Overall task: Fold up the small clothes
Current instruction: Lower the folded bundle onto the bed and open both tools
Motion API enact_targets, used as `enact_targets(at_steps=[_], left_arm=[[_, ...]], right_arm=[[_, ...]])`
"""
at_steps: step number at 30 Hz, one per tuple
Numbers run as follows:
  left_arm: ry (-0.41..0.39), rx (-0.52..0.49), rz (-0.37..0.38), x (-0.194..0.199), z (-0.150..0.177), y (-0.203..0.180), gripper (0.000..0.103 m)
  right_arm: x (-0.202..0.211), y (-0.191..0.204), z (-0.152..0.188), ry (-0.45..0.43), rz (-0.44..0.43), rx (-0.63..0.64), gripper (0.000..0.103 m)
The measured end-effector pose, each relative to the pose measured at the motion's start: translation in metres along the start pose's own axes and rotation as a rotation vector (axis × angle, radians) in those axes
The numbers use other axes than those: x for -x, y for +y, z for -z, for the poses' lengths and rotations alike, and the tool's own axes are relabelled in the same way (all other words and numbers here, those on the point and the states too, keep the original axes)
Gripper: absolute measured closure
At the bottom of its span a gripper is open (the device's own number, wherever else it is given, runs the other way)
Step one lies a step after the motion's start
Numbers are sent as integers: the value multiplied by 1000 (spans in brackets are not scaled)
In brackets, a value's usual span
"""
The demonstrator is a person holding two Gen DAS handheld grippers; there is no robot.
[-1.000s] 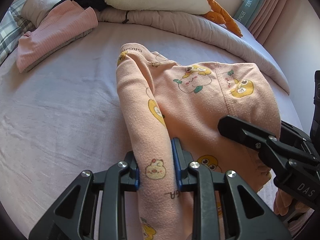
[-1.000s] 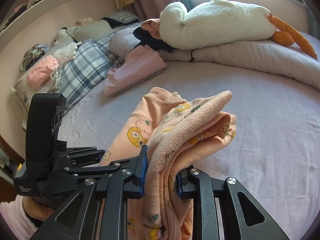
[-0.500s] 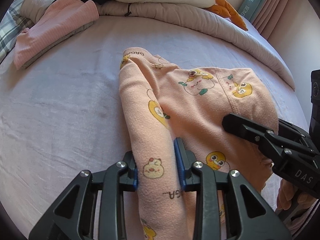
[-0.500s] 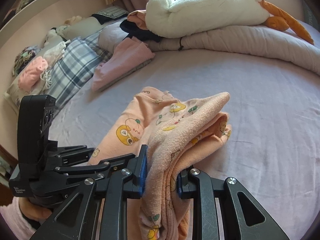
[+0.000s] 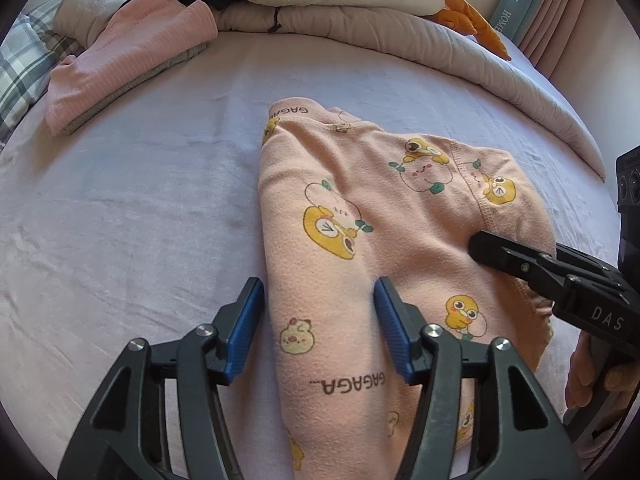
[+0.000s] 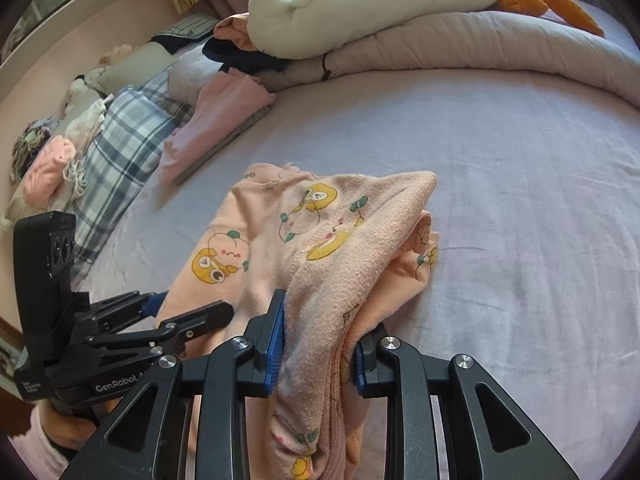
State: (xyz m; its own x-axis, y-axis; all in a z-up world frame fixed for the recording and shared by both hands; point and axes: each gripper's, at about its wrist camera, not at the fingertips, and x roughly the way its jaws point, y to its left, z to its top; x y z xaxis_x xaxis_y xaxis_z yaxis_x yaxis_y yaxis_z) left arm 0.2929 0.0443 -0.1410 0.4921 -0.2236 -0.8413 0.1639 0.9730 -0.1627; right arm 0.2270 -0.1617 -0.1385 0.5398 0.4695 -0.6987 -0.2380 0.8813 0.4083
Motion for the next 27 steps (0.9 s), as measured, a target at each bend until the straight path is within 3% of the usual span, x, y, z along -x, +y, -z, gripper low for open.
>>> enact_targets(at_steps=[3,6,12,17,23,27], left_arm=[[3,10,-3,1,2,5,37],[4,14,-14,3,5,8,31],[14,21,-21,10,12,14,26],[19,27,-24,17,21,15,26],[26,41,-13,19,28,19,25],[35,44,-10,24,38,21,25]], right_arm=[[0,-4,1,4,8,-22,71],[2,-9,3,5,26,-44,62],[9,-15,7,13,26,-76,61],[18,0,12,13,0,-28,61],[13,1,22,53,53,2,60],[23,2,28,47,38,-9,60]])
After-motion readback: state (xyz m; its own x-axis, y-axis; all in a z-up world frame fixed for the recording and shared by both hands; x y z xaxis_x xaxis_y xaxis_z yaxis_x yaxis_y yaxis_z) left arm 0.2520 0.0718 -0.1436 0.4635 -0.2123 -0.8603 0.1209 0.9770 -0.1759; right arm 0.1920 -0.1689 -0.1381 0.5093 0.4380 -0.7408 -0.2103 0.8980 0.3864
